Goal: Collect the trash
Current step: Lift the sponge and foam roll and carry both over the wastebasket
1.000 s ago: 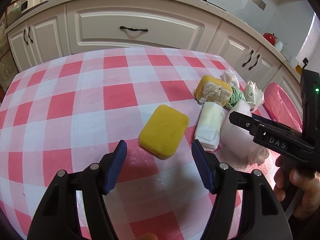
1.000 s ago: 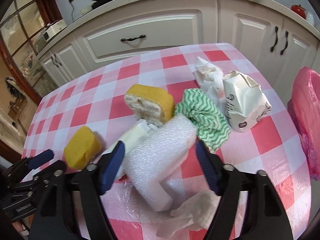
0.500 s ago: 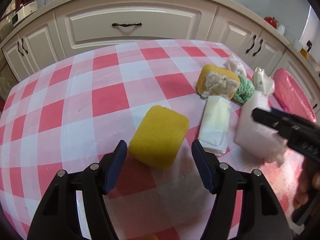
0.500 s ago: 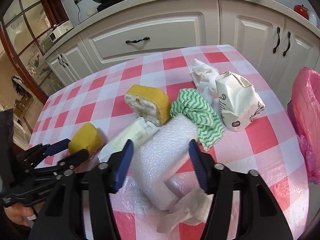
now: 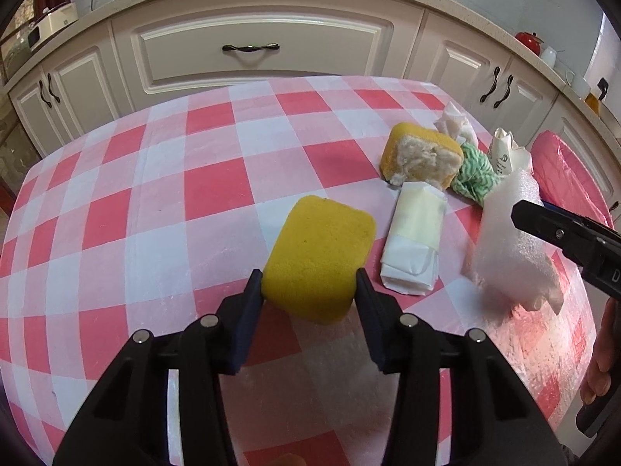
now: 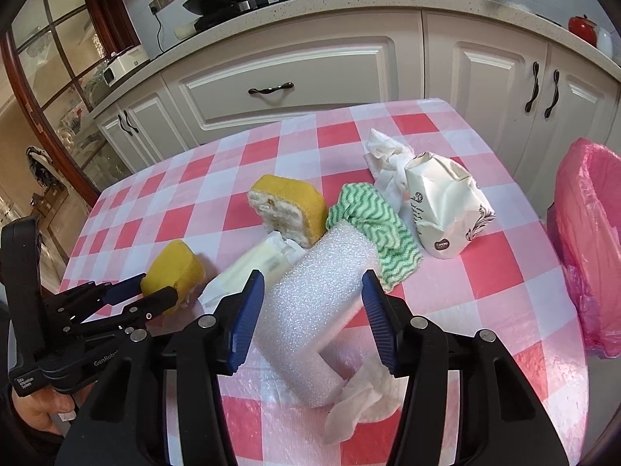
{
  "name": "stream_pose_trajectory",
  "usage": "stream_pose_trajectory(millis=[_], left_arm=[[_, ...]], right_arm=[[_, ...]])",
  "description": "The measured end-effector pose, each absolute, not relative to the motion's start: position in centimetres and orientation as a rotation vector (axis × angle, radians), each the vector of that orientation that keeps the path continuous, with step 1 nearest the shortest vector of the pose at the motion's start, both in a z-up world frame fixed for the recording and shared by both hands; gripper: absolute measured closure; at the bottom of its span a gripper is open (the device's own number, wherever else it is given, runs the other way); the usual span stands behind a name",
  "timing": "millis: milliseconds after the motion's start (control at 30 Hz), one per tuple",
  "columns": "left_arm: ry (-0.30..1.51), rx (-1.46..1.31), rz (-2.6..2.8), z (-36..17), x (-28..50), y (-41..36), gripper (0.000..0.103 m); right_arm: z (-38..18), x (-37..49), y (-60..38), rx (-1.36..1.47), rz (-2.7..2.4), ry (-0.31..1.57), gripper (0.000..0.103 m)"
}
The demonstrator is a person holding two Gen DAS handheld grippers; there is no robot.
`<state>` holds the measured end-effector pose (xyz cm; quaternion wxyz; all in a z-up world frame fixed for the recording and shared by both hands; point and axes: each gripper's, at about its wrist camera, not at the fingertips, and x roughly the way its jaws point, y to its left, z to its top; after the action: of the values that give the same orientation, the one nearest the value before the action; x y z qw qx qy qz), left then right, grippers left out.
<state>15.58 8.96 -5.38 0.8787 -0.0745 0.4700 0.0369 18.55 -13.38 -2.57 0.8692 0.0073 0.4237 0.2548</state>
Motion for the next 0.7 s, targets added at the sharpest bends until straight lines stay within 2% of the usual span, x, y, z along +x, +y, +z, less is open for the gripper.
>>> stream_pose_trajectory(millis=[700], left_arm=[[0.873,-0.154,0.096,-0.4,13.3,8.0,0.057]], right_arm=[[1.2,16.6,-16.1,0.040,0.546,0.787,0.056]])
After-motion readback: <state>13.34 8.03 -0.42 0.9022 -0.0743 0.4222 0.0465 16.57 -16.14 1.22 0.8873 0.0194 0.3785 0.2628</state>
